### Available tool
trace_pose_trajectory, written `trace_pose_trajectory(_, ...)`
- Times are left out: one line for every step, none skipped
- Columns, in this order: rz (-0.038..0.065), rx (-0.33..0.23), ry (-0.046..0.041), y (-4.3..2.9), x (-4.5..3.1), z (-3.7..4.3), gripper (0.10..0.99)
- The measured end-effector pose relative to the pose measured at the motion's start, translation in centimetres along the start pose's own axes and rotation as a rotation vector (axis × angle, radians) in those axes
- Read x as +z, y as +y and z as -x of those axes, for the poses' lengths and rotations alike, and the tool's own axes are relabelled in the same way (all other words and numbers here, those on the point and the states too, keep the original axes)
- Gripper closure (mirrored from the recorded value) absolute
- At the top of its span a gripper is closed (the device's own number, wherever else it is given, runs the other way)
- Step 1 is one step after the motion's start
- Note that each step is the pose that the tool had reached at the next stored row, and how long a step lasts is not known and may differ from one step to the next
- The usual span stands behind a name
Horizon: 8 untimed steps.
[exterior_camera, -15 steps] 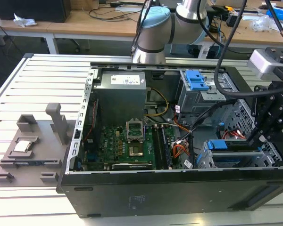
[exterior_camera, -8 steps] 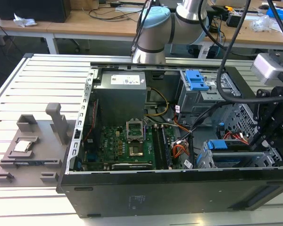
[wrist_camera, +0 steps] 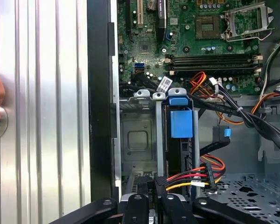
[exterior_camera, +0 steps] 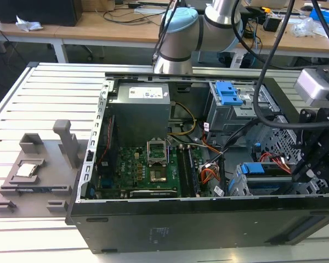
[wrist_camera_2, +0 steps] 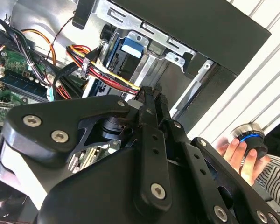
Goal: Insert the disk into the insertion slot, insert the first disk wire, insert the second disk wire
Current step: 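Insert the first disk wire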
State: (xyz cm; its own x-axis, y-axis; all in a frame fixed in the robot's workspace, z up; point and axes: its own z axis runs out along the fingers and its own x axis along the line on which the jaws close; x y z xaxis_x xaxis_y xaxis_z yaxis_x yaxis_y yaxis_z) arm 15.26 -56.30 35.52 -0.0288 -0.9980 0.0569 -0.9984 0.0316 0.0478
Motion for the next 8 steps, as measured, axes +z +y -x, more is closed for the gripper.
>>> trace_pose_trajectory(0.0,0.0,-0.0006,0.0,0.02,0.02,0.918)
trace_pose_trajectory(0.0,0.0,-0.0011,0.01,0.03,0.09,0.918)
trace_pose_trajectory(0.0,0.0,-0.0011,0.01,0.02,0.18,0.918)
trace_pose_trajectory(0.0,0.0,-0.0014,0.03,0.0,0.51,0.918)
trace_pose_trajectory(0.0,0.0,-0.0013,0.03,-0.01,0.86,0.918)
trace_pose_trajectory(0.0,0.0,-0.0015,0.04,-0.01,1.23,0.918)
trace_pose_trajectory(0.0,0.0,-0.0014,0.07,-0.01,2.41,0.918)
trace_pose_trajectory(0.0,0.0,-0.0016,0.09,0.05,2.78,0.918)
